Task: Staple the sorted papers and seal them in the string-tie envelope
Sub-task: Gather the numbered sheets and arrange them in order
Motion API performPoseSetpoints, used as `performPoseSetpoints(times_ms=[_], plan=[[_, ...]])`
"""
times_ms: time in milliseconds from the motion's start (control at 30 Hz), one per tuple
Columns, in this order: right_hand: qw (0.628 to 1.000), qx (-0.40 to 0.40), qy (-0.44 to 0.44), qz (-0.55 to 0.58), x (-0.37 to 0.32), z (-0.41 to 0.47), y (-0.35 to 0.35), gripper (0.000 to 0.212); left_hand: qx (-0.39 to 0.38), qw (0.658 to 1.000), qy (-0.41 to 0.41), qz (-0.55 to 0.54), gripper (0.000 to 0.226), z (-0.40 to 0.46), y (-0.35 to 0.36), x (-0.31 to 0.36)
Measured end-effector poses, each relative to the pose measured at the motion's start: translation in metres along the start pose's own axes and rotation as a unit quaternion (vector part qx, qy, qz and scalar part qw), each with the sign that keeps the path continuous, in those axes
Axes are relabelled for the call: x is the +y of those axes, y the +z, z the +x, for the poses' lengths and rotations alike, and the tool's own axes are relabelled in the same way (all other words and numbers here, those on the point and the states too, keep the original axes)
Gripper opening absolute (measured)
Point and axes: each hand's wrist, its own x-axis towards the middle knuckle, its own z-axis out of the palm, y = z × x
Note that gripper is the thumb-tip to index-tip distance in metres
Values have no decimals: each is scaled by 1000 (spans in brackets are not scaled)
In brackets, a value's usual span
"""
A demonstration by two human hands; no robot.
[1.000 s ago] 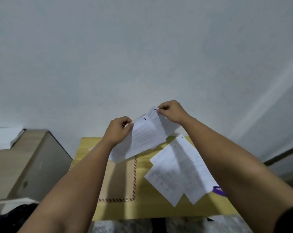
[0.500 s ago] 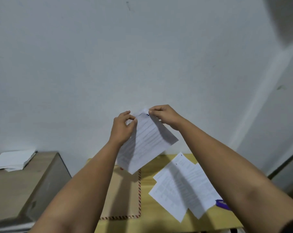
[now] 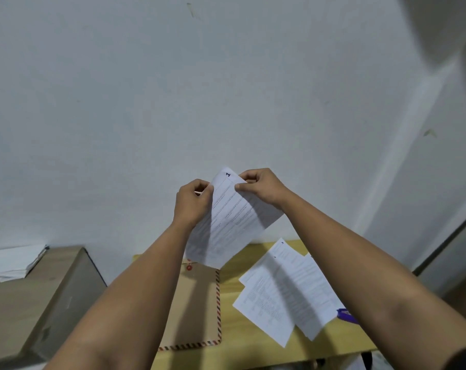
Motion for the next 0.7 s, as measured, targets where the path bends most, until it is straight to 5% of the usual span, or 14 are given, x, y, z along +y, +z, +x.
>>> performPoseSetpoints(times_ms=[133, 367, 700], plan=[[1000, 8, -3, 23, 12, -1, -7, 14, -9, 1000, 4, 6, 6, 3, 14, -4], [993, 47, 63, 85, 50, 8, -24, 39, -144, 988, -45, 40, 39, 21, 45, -32], [978, 0, 211, 9, 205, 28, -34, 36, -273, 942, -186, 64, 44, 39, 135, -124]])
